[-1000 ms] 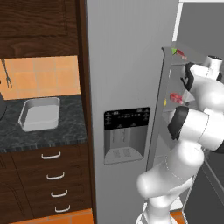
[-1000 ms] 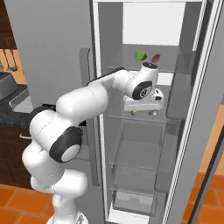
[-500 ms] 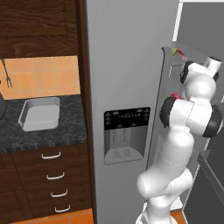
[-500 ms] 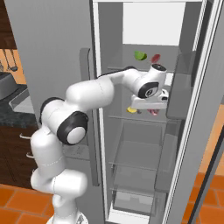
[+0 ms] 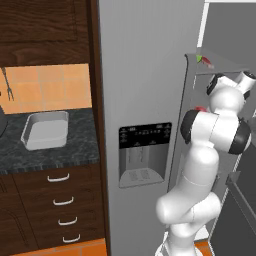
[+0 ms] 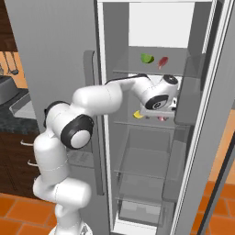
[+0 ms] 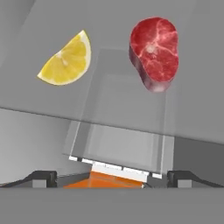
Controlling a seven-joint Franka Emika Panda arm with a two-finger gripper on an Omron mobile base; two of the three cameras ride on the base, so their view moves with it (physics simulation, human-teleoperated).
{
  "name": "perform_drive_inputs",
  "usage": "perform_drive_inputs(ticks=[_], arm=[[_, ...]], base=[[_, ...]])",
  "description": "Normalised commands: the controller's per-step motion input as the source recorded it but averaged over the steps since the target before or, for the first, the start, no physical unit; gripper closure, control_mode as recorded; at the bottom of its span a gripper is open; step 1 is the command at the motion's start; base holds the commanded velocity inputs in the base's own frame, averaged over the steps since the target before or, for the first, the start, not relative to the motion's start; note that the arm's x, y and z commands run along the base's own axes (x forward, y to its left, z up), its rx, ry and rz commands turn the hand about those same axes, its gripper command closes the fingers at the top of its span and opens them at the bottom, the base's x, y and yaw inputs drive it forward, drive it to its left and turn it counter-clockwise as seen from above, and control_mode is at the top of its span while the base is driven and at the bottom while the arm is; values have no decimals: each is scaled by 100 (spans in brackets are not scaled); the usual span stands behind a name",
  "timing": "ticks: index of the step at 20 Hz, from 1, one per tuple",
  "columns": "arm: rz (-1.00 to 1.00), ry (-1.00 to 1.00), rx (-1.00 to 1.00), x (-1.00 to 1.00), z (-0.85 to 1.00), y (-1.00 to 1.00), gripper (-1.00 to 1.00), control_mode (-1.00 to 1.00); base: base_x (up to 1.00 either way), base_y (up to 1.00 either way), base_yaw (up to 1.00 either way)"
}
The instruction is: Place one lemon wedge and one steak in each tupperware on the nearby counter, to pack two identical lunches.
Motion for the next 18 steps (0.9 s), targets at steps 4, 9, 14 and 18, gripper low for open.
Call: perform_drive_inputs(ticks=[4,9,14,18], arm=[[-8,-1,0,30,-22,0,-100,-100],[-4,0,0,51,-7,-5,-100,-100],[0,0,0,49,-1,-29,-100,-100],[0,0,0,40,-14,-19,-100,-100]], base=[[0,0,0],[0,0,0],[0,0,0],[0,0,0]])
